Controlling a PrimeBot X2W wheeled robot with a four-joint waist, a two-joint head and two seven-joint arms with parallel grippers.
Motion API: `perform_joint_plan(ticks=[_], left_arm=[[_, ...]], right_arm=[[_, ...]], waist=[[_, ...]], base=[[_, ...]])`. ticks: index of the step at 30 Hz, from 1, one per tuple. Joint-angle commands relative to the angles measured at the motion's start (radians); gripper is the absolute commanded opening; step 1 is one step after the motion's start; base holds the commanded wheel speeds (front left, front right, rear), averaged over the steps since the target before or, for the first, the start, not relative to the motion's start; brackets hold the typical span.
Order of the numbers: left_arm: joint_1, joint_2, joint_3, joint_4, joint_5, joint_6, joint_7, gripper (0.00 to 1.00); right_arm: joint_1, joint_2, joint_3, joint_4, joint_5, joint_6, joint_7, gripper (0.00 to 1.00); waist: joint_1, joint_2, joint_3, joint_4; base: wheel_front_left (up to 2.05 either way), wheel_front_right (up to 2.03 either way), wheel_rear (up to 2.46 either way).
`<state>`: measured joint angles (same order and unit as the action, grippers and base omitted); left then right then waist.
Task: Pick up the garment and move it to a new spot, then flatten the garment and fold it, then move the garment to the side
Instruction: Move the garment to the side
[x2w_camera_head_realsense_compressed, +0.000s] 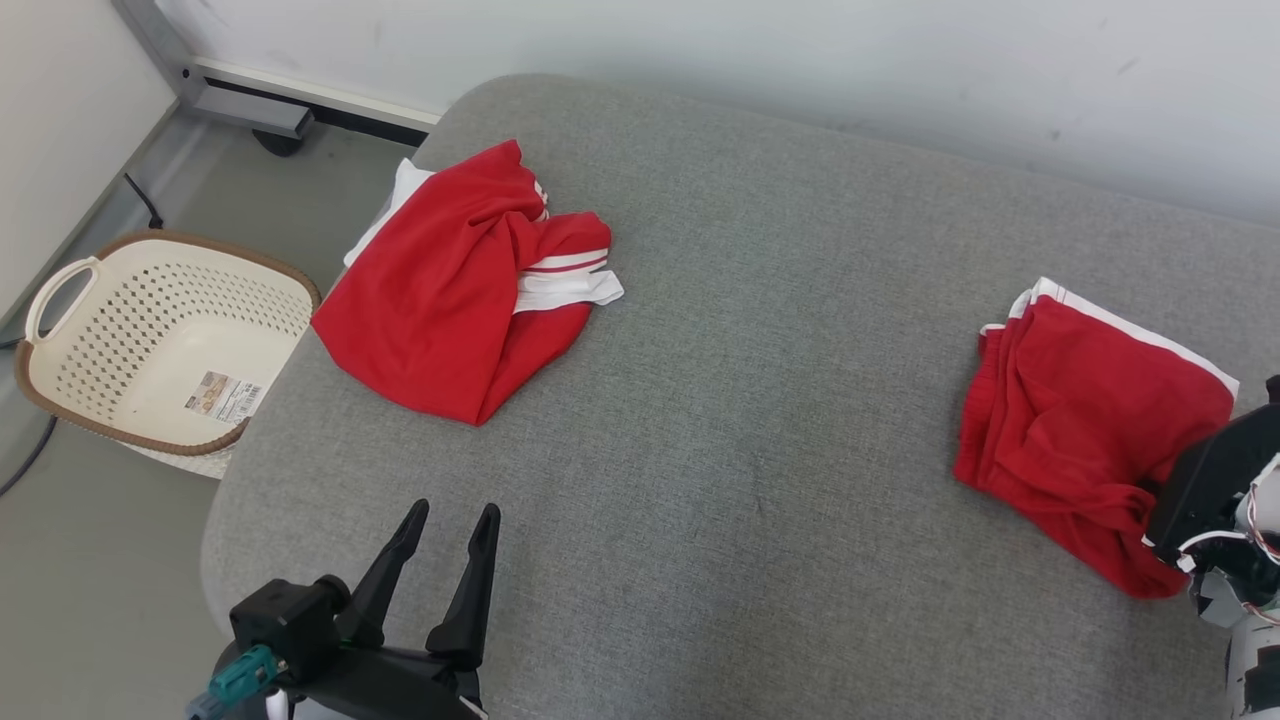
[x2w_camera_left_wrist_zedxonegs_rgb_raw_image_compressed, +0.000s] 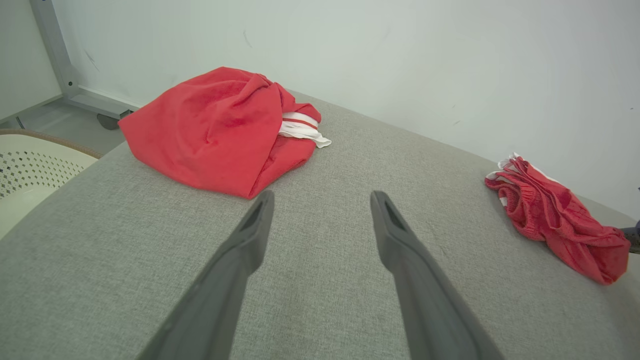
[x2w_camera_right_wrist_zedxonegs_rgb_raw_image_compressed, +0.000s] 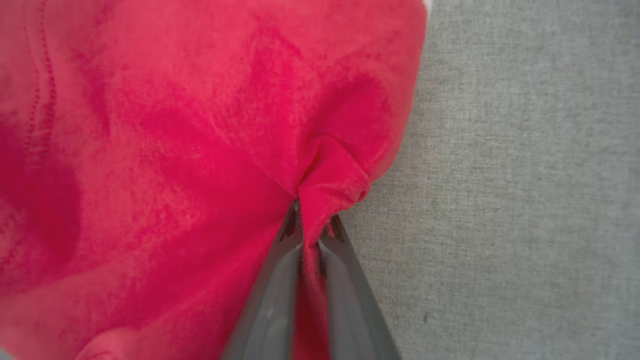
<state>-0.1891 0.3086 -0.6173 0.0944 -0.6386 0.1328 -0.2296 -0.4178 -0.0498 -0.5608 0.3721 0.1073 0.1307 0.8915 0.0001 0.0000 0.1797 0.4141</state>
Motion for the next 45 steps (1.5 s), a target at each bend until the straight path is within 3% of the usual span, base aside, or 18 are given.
perform_joint_plan(ticks=[1, 16, 26, 31, 45], left_arm=[[-0.009, 0.006, 0.005, 0.002, -0.001, 0.006, -0.006, 1.0], [-0.026, 0.014, 0.007, -0.003, 0.0, 0.009, -0.007, 1.0], [-0.036, 0.03, 0.01, -0.016, 0.006, 0.013, -0.001, 1.0], [-0.045, 0.038, 0.008, -0.021, 0.009, 0.011, 0.004, 1.0], [-0.049, 0.066, -0.004, -0.038, 0.022, 0.009, 0.018, 1.0]], right_arm=[[-0.005, -0.002, 0.011, -0.005, -0.004, 0.001, -0.005, 0.0], [0.057, -0.003, 0.151, -0.117, -0.044, 0.001, 0.041, 0.0], [0.102, -0.043, 0.217, -0.219, -0.048, 0.001, 0.084, 0.0], [0.1, -0.091, 0.277, -0.23, -0.039, 0.001, 0.073, 0.0], [0.027, -0.314, 0.517, -0.163, 0.001, 0.0, -0.017, 0.0]], waist=[[-0.0001, 0.0, 0.0, -0.007], [-0.0001, 0.0, 0.006, -0.107], [-0.0001, 0.0, 0.022, -0.198], [-0.0001, 0.0, 0.031, -0.257], [-0.0001, 0.0, 0.081, -0.398]], base=[[0.0, 0.0, 0.0], [0.0, 0.0, 0.0], [0.0, 0.0, 0.0], [0.0, 0.0, 0.0], [0.0, 0.0, 0.0]])
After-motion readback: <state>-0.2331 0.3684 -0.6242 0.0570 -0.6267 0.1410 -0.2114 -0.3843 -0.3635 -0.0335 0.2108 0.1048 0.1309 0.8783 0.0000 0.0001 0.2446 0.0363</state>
